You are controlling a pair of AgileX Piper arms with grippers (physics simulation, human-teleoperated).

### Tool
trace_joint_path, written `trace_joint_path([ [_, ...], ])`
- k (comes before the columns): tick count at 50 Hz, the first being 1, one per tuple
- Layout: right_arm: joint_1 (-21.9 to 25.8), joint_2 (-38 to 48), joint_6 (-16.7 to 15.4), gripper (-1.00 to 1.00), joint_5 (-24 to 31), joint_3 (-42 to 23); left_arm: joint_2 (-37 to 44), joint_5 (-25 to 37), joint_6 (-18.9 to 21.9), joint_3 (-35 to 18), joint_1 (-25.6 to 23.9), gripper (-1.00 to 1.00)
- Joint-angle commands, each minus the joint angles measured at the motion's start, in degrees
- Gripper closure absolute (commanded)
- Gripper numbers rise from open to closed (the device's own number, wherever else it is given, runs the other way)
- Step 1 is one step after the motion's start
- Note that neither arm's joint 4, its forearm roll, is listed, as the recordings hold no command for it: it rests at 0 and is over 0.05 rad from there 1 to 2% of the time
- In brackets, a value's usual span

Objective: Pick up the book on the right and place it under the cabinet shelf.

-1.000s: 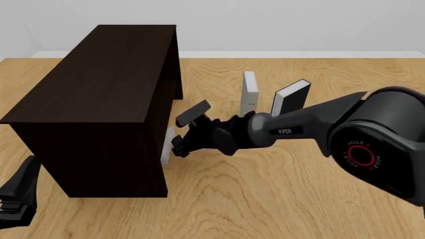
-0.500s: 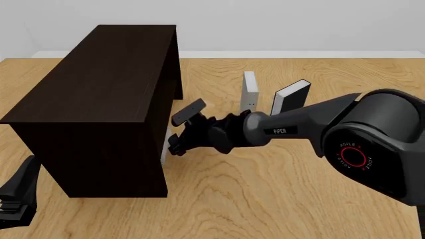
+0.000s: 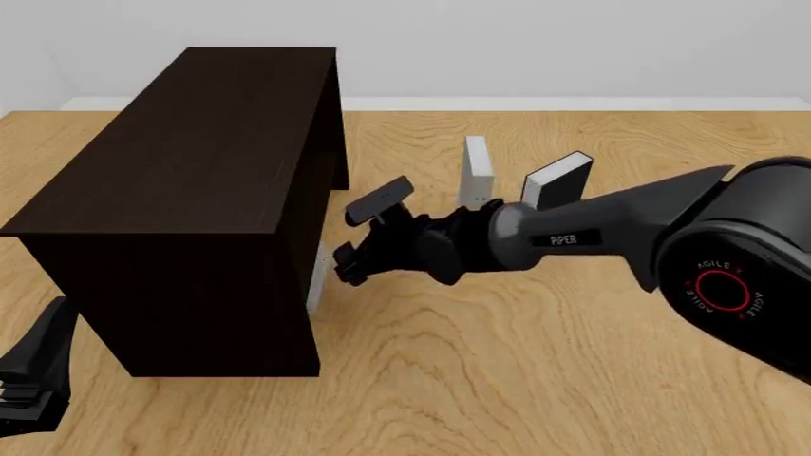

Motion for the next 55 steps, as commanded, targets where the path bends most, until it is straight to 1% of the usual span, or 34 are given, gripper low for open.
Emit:
trace_joint_path([
  [1, -1.7, -5.1, -0.1, -1.00, -1.7, 5.9, 0.0, 0.0, 0.0, 0.0, 0.0, -1.00],
  [9, -1.6, -8.9, -0.7, -1.00, -3.3, 10.7, 0.0, 0.0, 0.0, 0.0, 0.0, -1.00],
  [13, -1.6, -13.2, -0.7, -1.00, -3.8, 14.4, 0.0, 0.0, 0.0, 0.0, 0.0, -1.00],
  [14, -1.7, -14.3, -1.0, -1.00, -4.1, 15.3, 0.0, 0.0, 0.0, 0.0, 0.0, -1.00],
  [17, -2.1, -16.7, -0.5, -1.00, -3.9, 16.9, 0.0, 0.0, 0.0, 0.0, 0.0, -1.00],
  [18, -2.8, -18.4, -0.8, -1.00, -4.2, 18.1, 0.0, 0.0, 0.0, 0.0, 0.0, -1.00],
  [19, -2.8, -18.4, -0.8, -1.00, -4.2, 18.1, 0.0, 0.0, 0.0, 0.0, 0.0, -1.00],
  [20, -3.6, -20.2, -1.7, -1.00, -4.6, 19.5, 0.0, 0.0, 0.0, 0.0, 0.0, -1.00],
  [22, -3.7, -22.8, -0.9, -1.00, -3.8, 20.9, 0.0, 0.0, 0.0, 0.0, 0.0, -1.00],
  [23, -3.7, -22.8, -0.9, -1.00, -3.8, 20.9, 0.0, 0.0, 0.0, 0.0, 0.0, -1.00],
  [24, -4.0, -25.0, -1.2, -1.00, -3.7, 22.3, 0.0, 0.0, 0.0, 0.0, 0.0, -1.00],
  [25, -4.0, -25.0, -1.2, -1.00, -3.7, 22.3, 0.0, 0.0, 0.0, 0.0, 0.0, -1.00],
  [26, -4.1, -26.8, -1.3, -1.00, -3.6, 23.2, 0.0, 0.0, 0.0, 0.0, 0.0, -1.00],
  [28, -4.4, -28.5, -1.0, -1.00, -3.1, 23.8, 0.0, 0.0, 0.0, 0.0, 0.0, -1.00],
  [29, -4.7, -29.6, -1.7, -1.00, -3.1, 24.3, 0.0, 0.0, 0.0, 0.0, 0.0, -1.00],
  [33, -4.8, -32.5, -2.1, -1.00, -2.5, 25.4, 0.0, 0.0, 0.0, 0.0, 0.0, -1.00],
  [35, -4.5, -35.3, -1.3, -1.00, -1.3, 26.1, 0.0, 0.0, 0.0, 0.0, 0.0, -1.00],
  [37, -4.5, -36.2, -0.8, -1.00, -0.9, 26.3, 0.0, 0.0, 0.0, 0.0, 0.0, -1.00],
  [38, -4.8, -38.3, -0.6, -1.00, -0.5, 27.2, 0.0, 0.0, 0.0, 0.0, 0.0, -1.00],
  [41, -4.9, -39.3, -0.3, -1.00, 0.0, 27.6, 0.0, 0.0, 0.0, 0.0, 0.0, -1.00],
  [42, -5.2, -41.0, 0.0, -1.00, 0.3, 28.4, 0.0, 0.0, 0.0, 0.0, 0.0, -1.00],
  [44, -5.5, -42.4, -0.6, -1.00, 0.6, 29.1, 0.0, 0.0, 0.0, 0.0, 0.0, -1.00],
  [47, -6.4, -47.2, -1.9, -1.00, 1.6, 31.3, 0.0, 0.0, 0.0, 0.0, 0.0, -1.00],
  [49, -7.1, -48.2, -2.0, -1.00, 1.8, 32.0, 0.0, 0.0, 0.0, 0.0, 0.0, -1.00],
  [50, -7.2, -48.9, -1.9, -1.00, 2.1, 32.2, 0.0, 0.0, 0.0, 0.0, 0.0, -1.00],
  [51, -7.9, -50.5, -0.8, -1.00, 2.4, 32.7, 0.0, 0.0, 0.0, 0.0, 0.0, -1.00],
  [52, -7.9, -50.5, -0.8, -1.00, 2.4, 32.7, 0.0, 0.0, 0.0, 0.0, 0.0, -1.00],
  [53, -8.9, -51.6, -0.3, -1.00, 2.3, 33.1, 0.0, 0.0, 0.0, 0.0, 0.0, -1.00],
  [55, -8.8, -51.9, 0.2, -1.00, 2.6, 33.2, 0.0, 0.0, 0.0, 0.0, 0.0, -1.00],
])
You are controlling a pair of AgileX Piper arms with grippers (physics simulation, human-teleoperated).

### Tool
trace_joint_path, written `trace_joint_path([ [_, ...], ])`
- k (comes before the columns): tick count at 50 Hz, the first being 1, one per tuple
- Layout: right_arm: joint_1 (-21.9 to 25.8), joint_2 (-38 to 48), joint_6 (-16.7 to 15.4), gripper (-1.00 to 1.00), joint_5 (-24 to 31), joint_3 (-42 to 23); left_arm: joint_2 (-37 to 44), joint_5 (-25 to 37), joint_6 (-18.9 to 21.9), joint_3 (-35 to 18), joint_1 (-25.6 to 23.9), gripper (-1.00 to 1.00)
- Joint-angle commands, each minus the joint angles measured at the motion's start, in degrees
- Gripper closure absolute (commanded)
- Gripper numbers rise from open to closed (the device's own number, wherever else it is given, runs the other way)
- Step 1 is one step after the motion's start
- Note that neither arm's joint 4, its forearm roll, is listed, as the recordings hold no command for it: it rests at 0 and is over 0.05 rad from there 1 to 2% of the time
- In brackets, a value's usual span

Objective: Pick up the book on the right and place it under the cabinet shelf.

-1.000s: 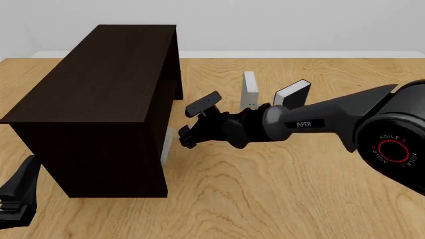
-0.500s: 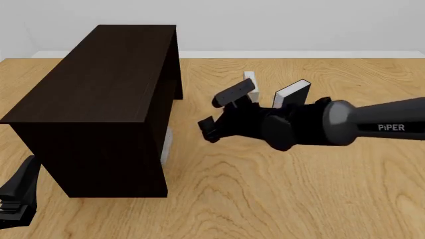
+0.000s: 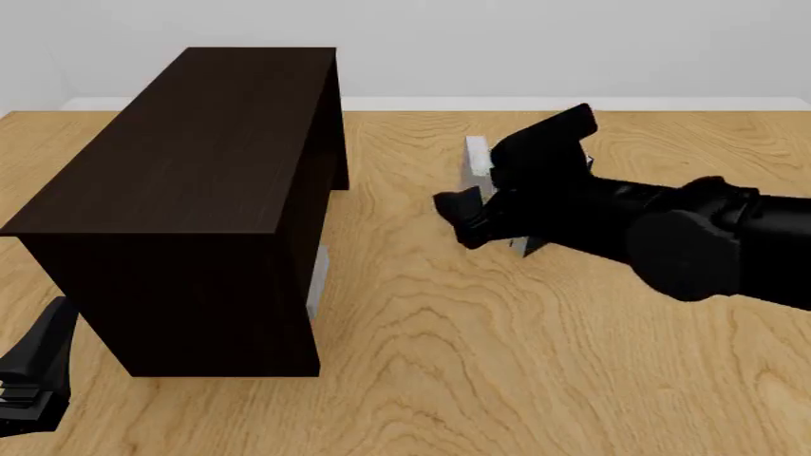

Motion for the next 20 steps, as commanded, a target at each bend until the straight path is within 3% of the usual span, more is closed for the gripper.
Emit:
trace_joint_path([
  [1, -2.9, -9.7, 2.1, -1.00, 1.6, 4.2, 0.0, 0.0, 0.0, 0.0, 0.0, -1.00],
  [20, -6.0, -19.2, 1.0, -1.00, 2.8, 9.2, 0.0, 0.0, 0.0, 0.0, 0.0, -1.00],
])
